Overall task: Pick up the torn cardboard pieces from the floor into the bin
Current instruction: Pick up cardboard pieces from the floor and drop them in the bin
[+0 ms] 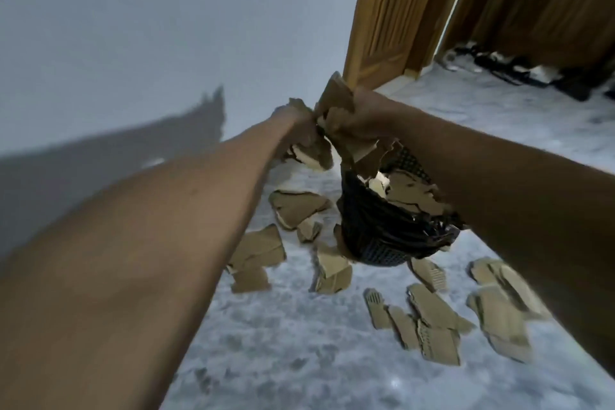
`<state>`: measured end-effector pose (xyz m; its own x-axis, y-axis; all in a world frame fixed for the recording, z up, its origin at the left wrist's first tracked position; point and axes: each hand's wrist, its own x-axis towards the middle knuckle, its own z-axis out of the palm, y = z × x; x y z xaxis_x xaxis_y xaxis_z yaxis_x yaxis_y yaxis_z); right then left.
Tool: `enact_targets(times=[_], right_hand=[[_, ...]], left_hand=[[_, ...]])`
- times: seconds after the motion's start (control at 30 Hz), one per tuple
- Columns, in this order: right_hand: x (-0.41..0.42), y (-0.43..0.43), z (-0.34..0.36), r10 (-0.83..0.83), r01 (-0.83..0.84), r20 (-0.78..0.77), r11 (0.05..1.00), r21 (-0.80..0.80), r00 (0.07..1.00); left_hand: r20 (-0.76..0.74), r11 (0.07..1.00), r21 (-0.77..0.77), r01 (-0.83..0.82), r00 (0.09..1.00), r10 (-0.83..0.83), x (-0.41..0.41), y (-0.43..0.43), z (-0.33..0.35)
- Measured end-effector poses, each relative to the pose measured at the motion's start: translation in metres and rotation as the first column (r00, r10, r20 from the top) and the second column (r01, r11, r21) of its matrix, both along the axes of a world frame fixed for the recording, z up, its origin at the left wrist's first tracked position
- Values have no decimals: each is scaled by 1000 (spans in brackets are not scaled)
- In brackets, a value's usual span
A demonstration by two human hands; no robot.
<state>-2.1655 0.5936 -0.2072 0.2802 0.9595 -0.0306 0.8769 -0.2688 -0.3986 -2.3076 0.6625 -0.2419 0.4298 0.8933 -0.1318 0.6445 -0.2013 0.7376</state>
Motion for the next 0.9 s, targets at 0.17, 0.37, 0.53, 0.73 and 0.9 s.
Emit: enact_targets(times=[0.17, 0.37, 0.53, 0.73, 0.9], right_hand=[[43, -29, 28, -211, 221, -73, 955, 197, 975], [93, -50, 6, -382, 433, -387, 900, 51, 839], [142, -77, -27, -484, 476, -373, 871, -122, 791], [203, -123, -80, -595, 541, -86, 774, -329, 799], [218, -126, -90, -578, 451, -556, 815, -364, 597]], left_hand=[[336, 983, -114, 142, 937, -96, 62, -39, 17], [405, 932, -232, 279, 899, -168, 88, -48, 6], [172, 974, -41, 224, 962, -214, 97, -36, -27], [-126, 965, -254, 59, 988, -94, 103, -26, -81], [51, 958, -283, -55, 996, 73, 124, -18, -92]])
